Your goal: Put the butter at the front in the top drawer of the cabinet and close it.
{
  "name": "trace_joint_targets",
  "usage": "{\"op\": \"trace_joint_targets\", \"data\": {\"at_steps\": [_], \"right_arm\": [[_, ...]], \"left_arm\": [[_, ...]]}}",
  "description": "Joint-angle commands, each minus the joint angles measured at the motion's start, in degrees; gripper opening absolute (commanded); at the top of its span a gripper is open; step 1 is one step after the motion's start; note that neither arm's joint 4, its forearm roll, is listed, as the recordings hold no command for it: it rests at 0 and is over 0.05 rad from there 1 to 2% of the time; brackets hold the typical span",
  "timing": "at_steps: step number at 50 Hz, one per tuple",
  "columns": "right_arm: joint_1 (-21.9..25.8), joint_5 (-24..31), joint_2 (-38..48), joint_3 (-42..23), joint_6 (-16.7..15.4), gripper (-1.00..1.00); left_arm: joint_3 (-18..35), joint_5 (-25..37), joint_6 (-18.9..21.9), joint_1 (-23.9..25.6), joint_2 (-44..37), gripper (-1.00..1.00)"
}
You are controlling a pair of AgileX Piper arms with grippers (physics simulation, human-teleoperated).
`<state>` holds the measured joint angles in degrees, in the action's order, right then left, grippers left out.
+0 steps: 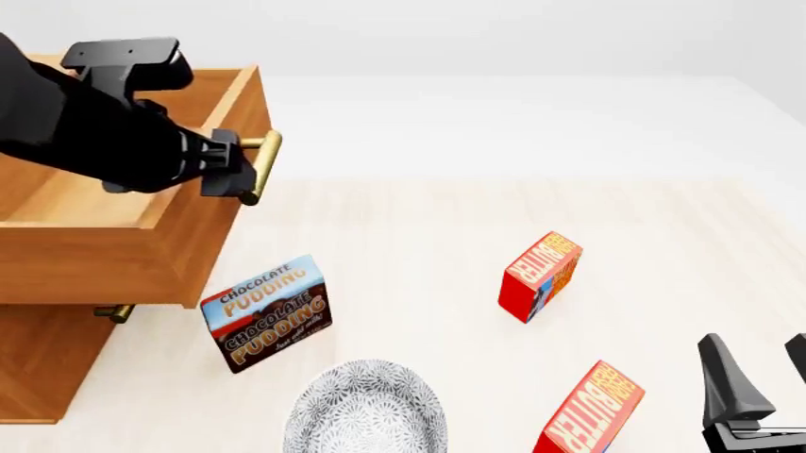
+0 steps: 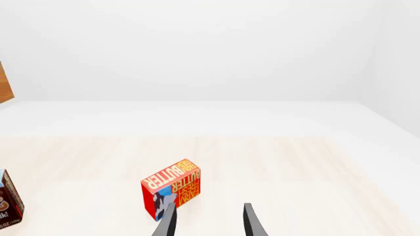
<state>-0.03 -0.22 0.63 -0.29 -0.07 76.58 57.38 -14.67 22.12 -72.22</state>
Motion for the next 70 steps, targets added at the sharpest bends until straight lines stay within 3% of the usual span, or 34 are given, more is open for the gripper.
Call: {"op": "trace_joint_targets", "data": {"at_steps": [1, 20, 23, 38, 41, 51, 63, 70], "right_arm": [[0.0, 0.0, -0.1, 0.0, 0.0, 1.00], [0.0, 0.0, -0.1, 0.0, 0.0, 1.00], [0.0, 0.0, -0.1, 0.0, 0.0, 1.00], [0.0, 0.0, -0.1, 0.0, 0.0, 1.00], [0.0, 0.0, -0.1, 0.0, 0.0, 1.00], [0.0, 0.0, -0.1, 0.0, 0.0, 1.00], [0.0, 0.0, -0.1, 0.0, 0.0, 1.00], [0.0, 0.0, -0.1, 0.0, 0.0, 1.00]], "left_arm": [[4.0, 2.7, 3.9, 3.1, 2.3, 1.00], [11.4, 10.6, 9.8, 0.7, 5.0, 1.00], [12.0, 11.6, 12.5, 0.1, 5.2, 1.00], [13.4, 11.5, 19.1, 4.5, 4.1, 1.00], [13.6, 10.9, 22.2, 5.6, 3.7, 1.00], [14.3, 8.9, 27.2, 9.5, 1.7, 1.00], [15.3, 4.8, 26.5, 16.3, -3.9, 1.00], [15.3, 2.4, 26.7, 17.4, -6.2, 1.00]]}}
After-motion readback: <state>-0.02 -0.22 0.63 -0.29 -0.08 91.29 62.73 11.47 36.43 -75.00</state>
